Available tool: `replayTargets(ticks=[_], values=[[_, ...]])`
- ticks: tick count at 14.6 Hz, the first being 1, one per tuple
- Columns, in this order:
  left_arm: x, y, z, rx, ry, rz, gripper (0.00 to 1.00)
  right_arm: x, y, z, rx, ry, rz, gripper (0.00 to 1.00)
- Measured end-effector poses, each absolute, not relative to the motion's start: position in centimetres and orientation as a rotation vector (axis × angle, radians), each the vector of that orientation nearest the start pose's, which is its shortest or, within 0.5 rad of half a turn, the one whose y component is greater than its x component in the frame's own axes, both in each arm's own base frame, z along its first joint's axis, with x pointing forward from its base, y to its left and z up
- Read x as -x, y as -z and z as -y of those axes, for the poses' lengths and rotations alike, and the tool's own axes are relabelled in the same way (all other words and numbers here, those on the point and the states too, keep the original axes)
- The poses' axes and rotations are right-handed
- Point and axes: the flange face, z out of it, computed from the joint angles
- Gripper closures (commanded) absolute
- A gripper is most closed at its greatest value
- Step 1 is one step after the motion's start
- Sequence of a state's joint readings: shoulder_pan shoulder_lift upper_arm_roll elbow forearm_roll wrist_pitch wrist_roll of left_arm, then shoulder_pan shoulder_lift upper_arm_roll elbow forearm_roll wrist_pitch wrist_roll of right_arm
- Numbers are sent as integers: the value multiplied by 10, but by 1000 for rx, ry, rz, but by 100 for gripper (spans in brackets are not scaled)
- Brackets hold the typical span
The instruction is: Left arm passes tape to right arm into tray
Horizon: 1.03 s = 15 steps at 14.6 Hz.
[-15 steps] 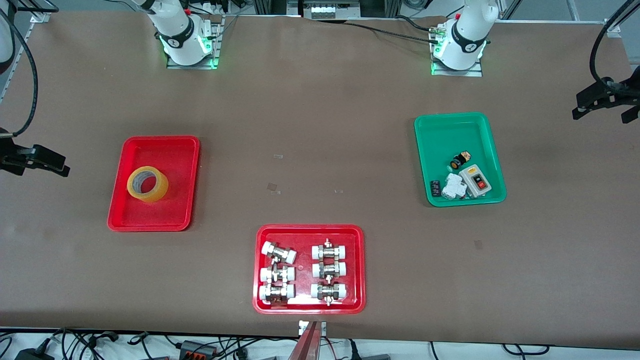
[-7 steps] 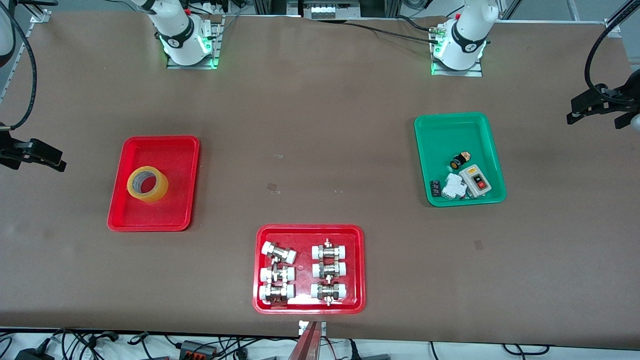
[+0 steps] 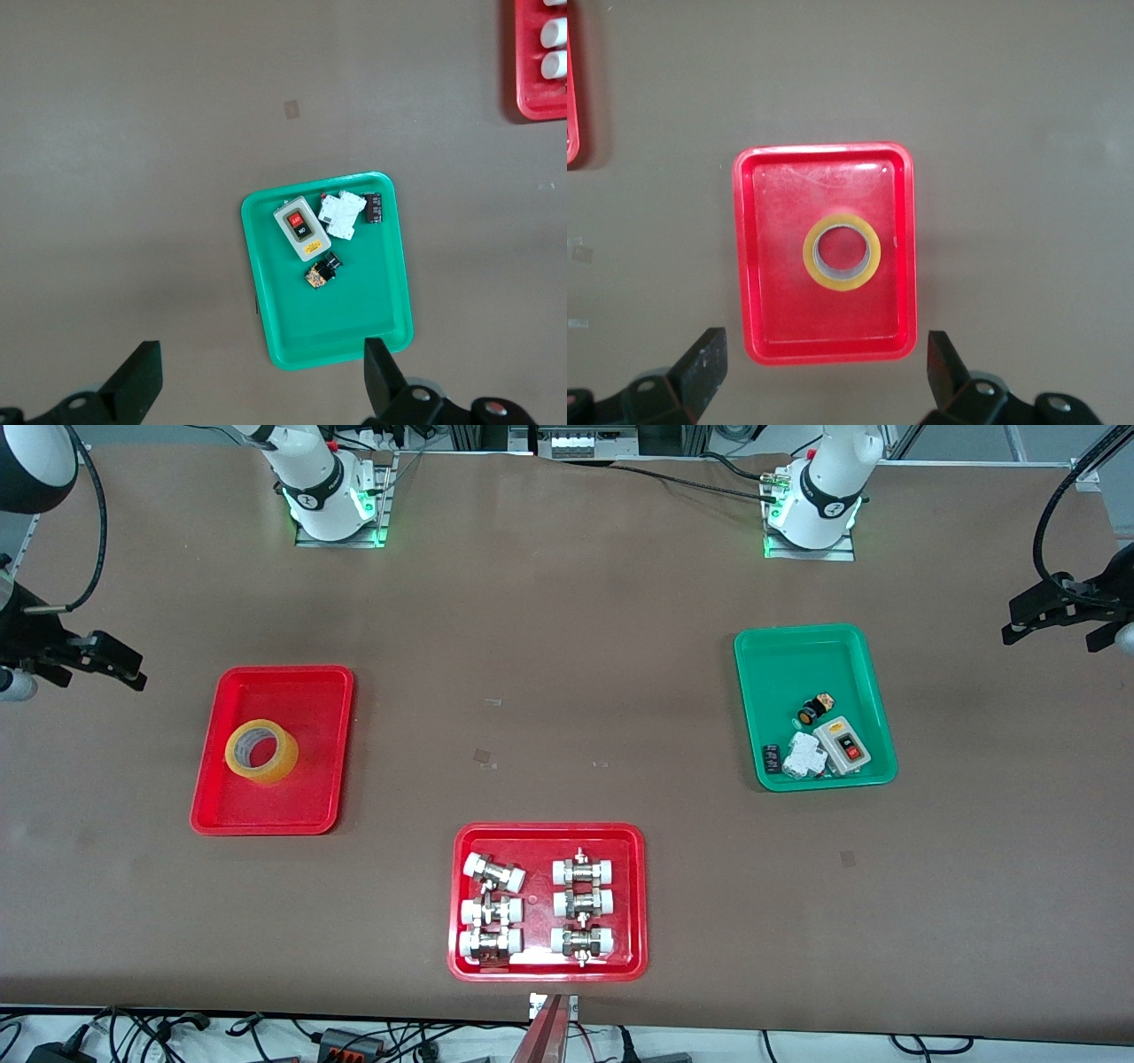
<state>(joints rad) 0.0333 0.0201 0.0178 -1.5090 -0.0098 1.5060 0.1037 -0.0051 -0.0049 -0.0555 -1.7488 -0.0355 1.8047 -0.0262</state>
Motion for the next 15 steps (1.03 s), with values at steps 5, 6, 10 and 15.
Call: replayTargets(ticks=[5, 6, 10, 15], values=[[-553, -636, -27, 3152, -40, -35, 0, -563, -565, 32, 3175, 64, -30, 0], [-553, -636, -27, 3152, -40, -33, 0, -563, -565, 31, 3170, 64, -30, 0], [-553, -636, -27, 3152, -40, -29, 0, -563, -564, 30, 3161, 63, -32, 0], [-553, -636, -27, 3152, -40, -26, 0, -563, -564, 31, 3160, 61, -36, 0]])
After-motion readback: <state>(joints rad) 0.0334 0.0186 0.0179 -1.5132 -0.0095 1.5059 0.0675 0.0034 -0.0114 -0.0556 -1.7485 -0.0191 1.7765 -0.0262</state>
